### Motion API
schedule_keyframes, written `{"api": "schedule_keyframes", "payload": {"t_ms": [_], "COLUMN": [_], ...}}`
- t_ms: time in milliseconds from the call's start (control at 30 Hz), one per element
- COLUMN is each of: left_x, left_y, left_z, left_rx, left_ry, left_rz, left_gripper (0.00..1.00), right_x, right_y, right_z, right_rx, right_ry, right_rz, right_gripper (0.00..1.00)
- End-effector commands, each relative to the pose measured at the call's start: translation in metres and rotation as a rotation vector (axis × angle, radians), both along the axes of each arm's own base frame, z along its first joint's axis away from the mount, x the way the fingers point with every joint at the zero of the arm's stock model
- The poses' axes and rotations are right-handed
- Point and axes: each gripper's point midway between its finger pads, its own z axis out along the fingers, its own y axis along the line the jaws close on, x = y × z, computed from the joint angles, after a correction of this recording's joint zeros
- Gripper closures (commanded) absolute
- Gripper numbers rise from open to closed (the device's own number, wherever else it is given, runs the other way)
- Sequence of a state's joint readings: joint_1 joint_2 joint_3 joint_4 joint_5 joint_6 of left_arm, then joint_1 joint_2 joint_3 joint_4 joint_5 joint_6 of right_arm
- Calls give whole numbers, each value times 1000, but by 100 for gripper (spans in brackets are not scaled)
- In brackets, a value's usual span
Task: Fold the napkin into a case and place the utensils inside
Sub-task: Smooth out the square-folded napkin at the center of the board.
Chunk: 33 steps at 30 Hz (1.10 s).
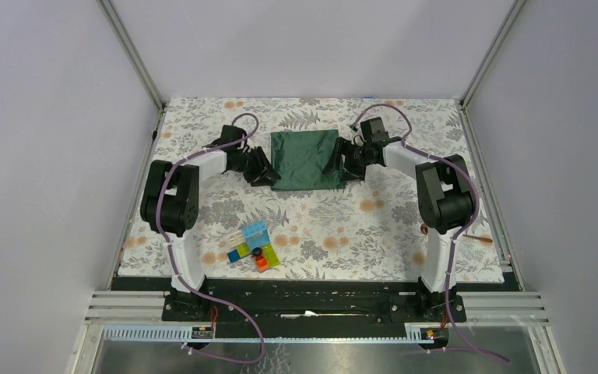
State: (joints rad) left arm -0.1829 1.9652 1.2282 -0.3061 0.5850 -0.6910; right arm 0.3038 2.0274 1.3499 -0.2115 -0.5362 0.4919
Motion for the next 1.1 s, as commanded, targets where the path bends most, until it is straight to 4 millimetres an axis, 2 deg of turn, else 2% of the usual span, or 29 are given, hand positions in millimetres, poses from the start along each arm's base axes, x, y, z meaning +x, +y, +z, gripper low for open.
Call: {"api": "schedule_keyframes", "payload": {"t_ms": [0,67,167,267,367,433,533,700,800,900,1067], "left_x": [21,26,33,34,29,24,21,18,18,17,14], "left_y": [8,8,-5,-16,-16,-13,-11,-2,4,8,11], "left_z": [55,53,51,43,32,24,15,3,-6,-17,-35], "left_rx": [18,-18,-132,-180,-173,-160,-148,-102,-85,-65,-42], "left_ry": [-162,-152,-131,-110,-89,-74,-57,-34,-12,17,71], "left_rz": [-2,3,-8,-7,-8,-2,-3,7,29,42,56], "left_gripper": [55,59,72,82,86,88,92,97,100,100,100], "right_x": [21,29,40,59,61,61,60,51,51,57,77], "right_y": [-19,-11,17,60,107,130,154,182,191,197,198], "right_z": [30,31,44,68,71,68,50,19,7,-7,-35], "right_rx": [-59,-10,169,356,475,540,588,594,599,566,440], "right_ry": [-114,-123,-129,-216,-188,-157,-105,-53,-56,-55,-79], "right_rz": [-8,18,48,88,134,143,140,177,191,182,149], "right_gripper": [17,18,20,18,19,24,40,68,77,76,59]}}
